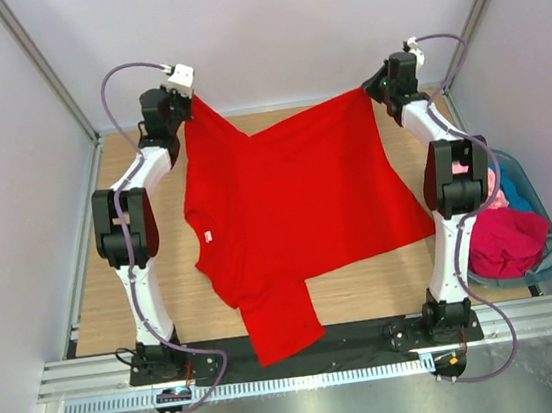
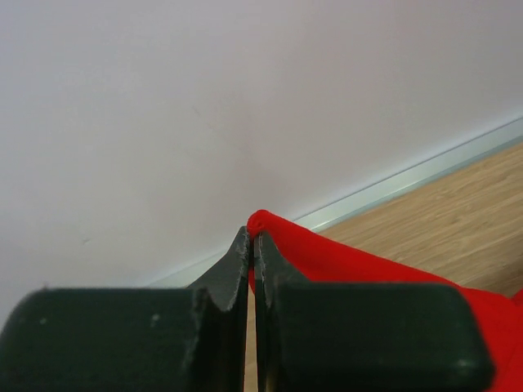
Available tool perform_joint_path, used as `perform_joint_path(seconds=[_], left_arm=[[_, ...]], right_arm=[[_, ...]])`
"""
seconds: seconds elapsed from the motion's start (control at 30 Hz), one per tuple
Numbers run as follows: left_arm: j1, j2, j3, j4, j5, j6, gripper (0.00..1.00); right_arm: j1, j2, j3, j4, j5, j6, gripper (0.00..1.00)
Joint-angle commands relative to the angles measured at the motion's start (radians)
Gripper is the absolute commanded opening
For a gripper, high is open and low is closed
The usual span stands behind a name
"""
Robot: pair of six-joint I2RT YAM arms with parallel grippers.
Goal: Fold and stack the t-shirts
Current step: Fold the tshirt
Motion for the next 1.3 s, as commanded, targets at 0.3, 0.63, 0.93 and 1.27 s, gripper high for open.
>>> perform_joint_path(seconds=[0.3, 0.63, 0.93, 1.27], left_arm=[[-0.018, 0.022, 0.050, -0.031, 0.172, 0.040, 0.00], [-0.103, -0.087, -0.042, -0.217, 0.064, 0.078, 0.00], [-0.153, -0.240, -0.169, -0.307, -0.006, 0.136, 0.00], [-0.154, -0.394, -0.193, -0.557, -0.014, 0.185, 0.00]], right_arm=[[-0.045, 0.323, 0.484, -0.075, -0.107, -0.057, 0.01], [-0.065, 0.321, 0.470, -0.143, -0.136, -0.068, 0.01], [-0.108, 0.252, 0.383, -0.206, -0.104, -0.077, 0.01], [-0.133, 0.206, 0.351, -0.280, -0.130, -0.117, 0.01]])
